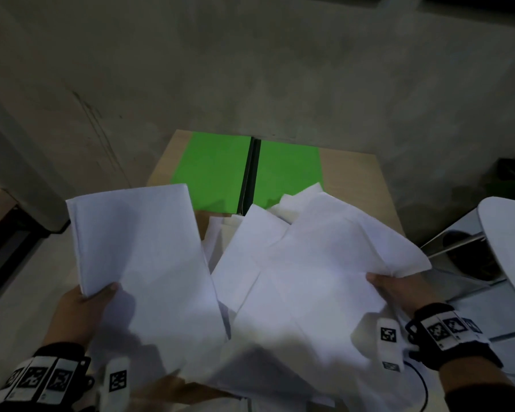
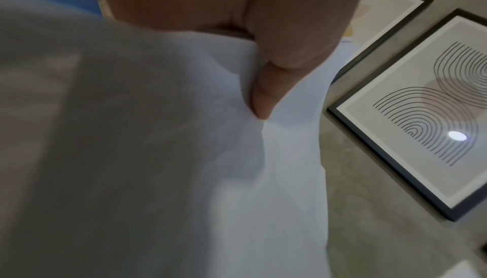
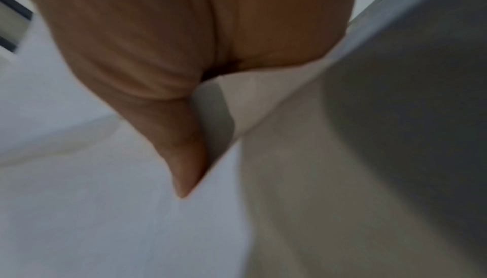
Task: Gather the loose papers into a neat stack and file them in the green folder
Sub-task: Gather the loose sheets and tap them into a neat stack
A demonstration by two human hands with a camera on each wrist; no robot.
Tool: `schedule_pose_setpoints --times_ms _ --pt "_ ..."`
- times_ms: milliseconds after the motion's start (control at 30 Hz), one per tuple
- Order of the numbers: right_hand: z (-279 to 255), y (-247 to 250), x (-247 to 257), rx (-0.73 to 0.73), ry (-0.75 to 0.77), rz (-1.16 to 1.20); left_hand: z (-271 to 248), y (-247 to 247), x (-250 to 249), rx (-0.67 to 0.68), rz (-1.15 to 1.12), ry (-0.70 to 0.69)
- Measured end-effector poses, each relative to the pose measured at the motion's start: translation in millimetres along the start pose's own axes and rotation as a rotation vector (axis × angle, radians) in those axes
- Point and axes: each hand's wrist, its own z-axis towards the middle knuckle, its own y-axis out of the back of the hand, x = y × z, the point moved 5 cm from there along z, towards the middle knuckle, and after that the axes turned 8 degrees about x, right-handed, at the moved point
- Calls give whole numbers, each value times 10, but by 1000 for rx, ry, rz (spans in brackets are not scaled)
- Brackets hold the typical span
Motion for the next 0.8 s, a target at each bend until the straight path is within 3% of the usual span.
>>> schedule_pose_setpoints --times_ms 133,233,367,633,800 --pt "-57 -95 -75 54 -13 -347 -11 0 0 17 18 -24" --pt "-117 -203 -138 50 -7 -364 -28 -1 27 56 1 -8" --pt "-245 -237 5 17 128 -331 -72 -7 20 34 14 -14" --pt "-407 65 631 4 331 207 -115 0 -30 43 42 18" --pt "-498 36 992 79 359 424 -103 -128 -176 137 34 47"
